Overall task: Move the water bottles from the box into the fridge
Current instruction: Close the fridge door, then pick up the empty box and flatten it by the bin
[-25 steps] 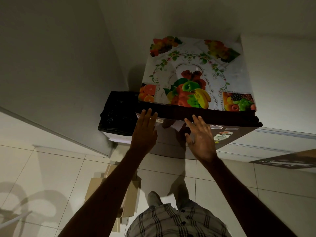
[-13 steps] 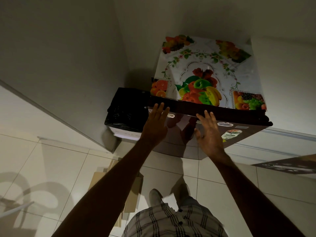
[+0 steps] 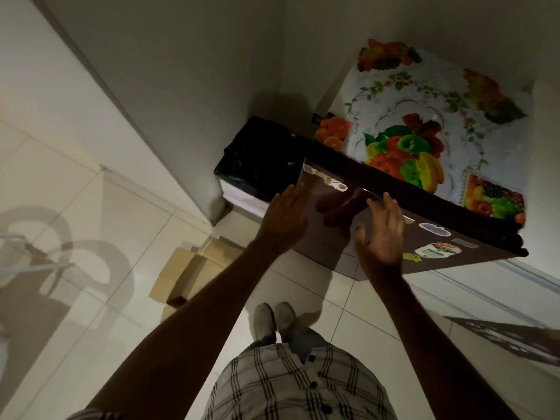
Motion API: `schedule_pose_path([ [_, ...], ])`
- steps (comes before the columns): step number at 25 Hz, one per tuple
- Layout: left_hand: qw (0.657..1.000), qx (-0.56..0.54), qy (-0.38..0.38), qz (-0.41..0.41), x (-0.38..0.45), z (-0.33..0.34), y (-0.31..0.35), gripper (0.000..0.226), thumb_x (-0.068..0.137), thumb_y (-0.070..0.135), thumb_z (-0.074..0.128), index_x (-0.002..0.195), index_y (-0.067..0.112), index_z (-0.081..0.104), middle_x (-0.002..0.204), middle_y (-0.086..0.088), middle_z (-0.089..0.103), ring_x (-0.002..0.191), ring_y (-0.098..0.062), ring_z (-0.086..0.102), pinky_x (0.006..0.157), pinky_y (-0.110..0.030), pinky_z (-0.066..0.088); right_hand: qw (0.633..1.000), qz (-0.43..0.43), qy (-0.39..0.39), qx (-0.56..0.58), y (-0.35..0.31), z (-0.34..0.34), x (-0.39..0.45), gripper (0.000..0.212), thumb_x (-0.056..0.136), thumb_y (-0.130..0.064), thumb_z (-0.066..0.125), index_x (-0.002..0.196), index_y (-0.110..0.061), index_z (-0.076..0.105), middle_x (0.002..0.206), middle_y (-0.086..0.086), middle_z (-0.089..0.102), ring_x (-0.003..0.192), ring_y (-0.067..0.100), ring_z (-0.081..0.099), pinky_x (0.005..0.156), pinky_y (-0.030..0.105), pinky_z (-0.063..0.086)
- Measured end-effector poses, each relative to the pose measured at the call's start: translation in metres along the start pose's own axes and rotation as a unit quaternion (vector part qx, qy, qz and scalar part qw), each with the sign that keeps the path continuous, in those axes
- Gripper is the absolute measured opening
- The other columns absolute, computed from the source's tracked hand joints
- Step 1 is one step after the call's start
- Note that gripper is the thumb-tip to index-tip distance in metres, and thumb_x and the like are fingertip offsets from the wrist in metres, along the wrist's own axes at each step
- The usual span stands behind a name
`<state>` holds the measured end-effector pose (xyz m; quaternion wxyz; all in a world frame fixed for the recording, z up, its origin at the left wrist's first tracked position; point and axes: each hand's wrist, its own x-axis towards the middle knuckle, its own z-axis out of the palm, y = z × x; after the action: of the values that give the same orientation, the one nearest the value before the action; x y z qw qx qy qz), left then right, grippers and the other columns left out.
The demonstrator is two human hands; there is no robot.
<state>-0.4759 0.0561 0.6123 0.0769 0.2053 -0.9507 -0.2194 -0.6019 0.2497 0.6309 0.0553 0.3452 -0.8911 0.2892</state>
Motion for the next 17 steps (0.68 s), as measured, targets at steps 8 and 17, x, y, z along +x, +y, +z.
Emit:
schedule_pose_path([
  [8, 0.964, -0.027, -0.079, -0.253, -0.125, 0.039, -0.062, 0.065, 0.099, 0.036, 0.053, 0.157, 0.021, 0.026, 0.166, -0.005, 0.018, 0.153, -0.024, 0.016, 0.124, -0.046, 0.02, 0.979, -0.079, -0.178, 0.057, -0.026, 0.088, -0.043, 0.052, 0.093, -0.03, 0.052, 0.142, -0.012, 0.053, 0.154, 0.011, 0.042, 0.138, 0.029, 0.042, 0.116, 0.027, 0.025],
  [17, 0.868, -0.102, -0.052, -0.483, -0.279, 0.081, -0.126, 0.061, 0.097, 0.029, 0.059, 0.153, 0.017, 0.036, 0.161, -0.007, 0.031, 0.146, -0.026, 0.033, 0.117, -0.042, 0.035, 0.914, -0.099, -0.383, 0.091, -0.077, 0.208, -0.119, 0.055, 0.093, -0.017, 0.062, 0.145, -0.016, 0.045, 0.154, 0.007, 0.04, 0.138, 0.025, 0.04, 0.1, 0.029, 0.043],
])
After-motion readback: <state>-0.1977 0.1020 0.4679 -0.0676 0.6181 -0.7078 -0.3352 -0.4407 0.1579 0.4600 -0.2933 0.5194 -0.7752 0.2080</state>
